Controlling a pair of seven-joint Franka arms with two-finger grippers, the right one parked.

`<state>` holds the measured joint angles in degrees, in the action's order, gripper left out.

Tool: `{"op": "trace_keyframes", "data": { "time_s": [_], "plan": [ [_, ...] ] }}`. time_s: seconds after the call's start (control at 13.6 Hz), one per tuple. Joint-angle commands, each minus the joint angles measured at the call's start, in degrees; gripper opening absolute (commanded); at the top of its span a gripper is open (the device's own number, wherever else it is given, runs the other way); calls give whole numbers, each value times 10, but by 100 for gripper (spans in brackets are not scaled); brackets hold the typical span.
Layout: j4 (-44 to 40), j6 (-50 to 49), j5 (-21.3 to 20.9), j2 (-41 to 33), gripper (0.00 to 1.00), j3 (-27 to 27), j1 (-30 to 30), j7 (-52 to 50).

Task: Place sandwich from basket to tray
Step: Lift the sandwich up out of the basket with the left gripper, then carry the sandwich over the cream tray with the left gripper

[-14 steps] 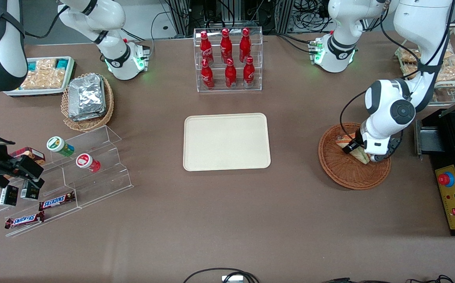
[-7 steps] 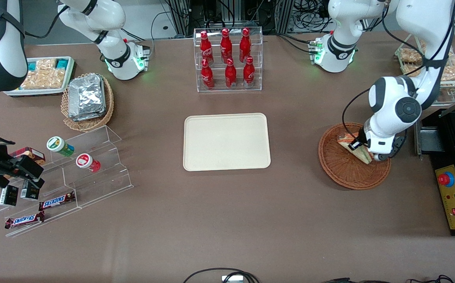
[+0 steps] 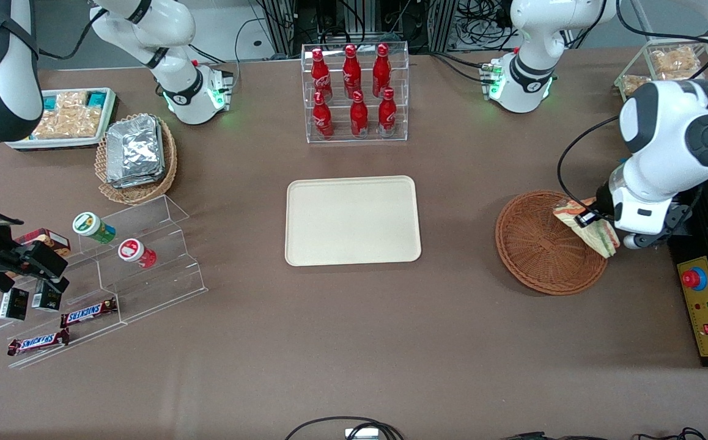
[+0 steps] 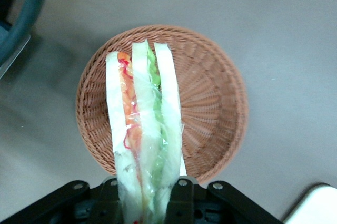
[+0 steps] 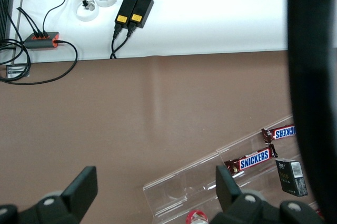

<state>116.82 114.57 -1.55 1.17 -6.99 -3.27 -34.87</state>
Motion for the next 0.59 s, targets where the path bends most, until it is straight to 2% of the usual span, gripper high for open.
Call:
{"op": "trace_keyframes", "data": {
  "time_s": [0.0, 0.29, 0.51],
  "plan": [
    [-33, -16, 13, 11, 0, -27, 4, 10],
    [-34, -15, 1, 8, 0, -101, 4, 67],
    [-34, -15, -17, 7, 0, -159, 4, 66]
  ]
}}
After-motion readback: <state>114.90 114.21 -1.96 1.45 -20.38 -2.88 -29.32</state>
